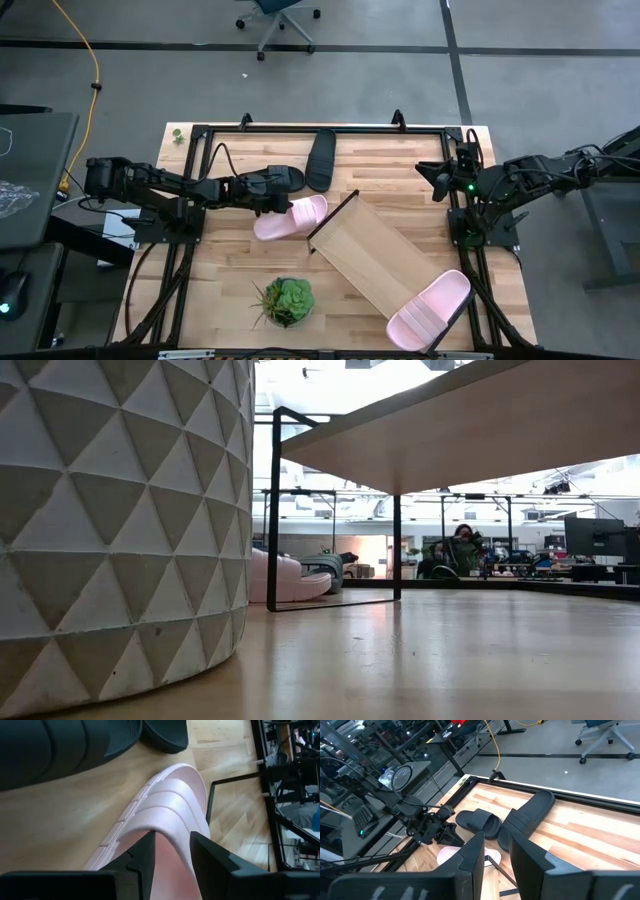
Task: Pick and place slides into the shelf
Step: Put the pink slides on the shelf
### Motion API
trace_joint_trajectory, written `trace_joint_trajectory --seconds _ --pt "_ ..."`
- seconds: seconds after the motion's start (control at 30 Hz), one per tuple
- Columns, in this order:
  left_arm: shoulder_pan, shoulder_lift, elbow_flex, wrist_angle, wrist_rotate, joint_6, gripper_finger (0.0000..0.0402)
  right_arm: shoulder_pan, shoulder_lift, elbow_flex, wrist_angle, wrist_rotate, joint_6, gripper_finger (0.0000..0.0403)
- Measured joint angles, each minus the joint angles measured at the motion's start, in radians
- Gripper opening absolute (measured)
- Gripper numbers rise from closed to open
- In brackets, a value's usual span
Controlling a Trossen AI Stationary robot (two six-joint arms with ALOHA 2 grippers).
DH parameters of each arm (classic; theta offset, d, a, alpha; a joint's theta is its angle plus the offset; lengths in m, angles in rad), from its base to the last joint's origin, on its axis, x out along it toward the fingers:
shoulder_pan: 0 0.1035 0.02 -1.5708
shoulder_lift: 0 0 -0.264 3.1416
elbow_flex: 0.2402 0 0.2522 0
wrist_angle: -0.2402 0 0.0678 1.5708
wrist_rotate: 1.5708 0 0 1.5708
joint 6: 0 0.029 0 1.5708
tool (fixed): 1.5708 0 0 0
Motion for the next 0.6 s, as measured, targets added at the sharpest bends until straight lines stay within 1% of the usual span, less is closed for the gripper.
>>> trace_joint_trajectory --seconds 0.13,0.27,0.37,0.53,0.6 --pt "0.000 0.000 0.000 0.001 0.002 -0.001 0.0111 0.000 0.000 0.000 0.000 0.004 -0.010 0.0082" --pt "0.000 0.000 0.010 -0.002 0.046 0.005 0.0111 0.000 0.000 0.000 0.000 0.004 -0.010 0.0082" --pt "0.000 0.000 0.013 -0.004 0.037 0.005 0.0111 0.000 0.000 0.000 0.000 0.005 -0.011 0.0082" --pt "0.000 0.033 0.016 0.009 0.019 0.003 0.0111 0.000 0.000 0.000 0.000 0.005 -0.015 0.0082" --pt "0.000 0.060 0.022 0.007 0.044 -0.004 0.0111 0.000 0.000 0.000 0.000 0.008 -0.017 0.0082"
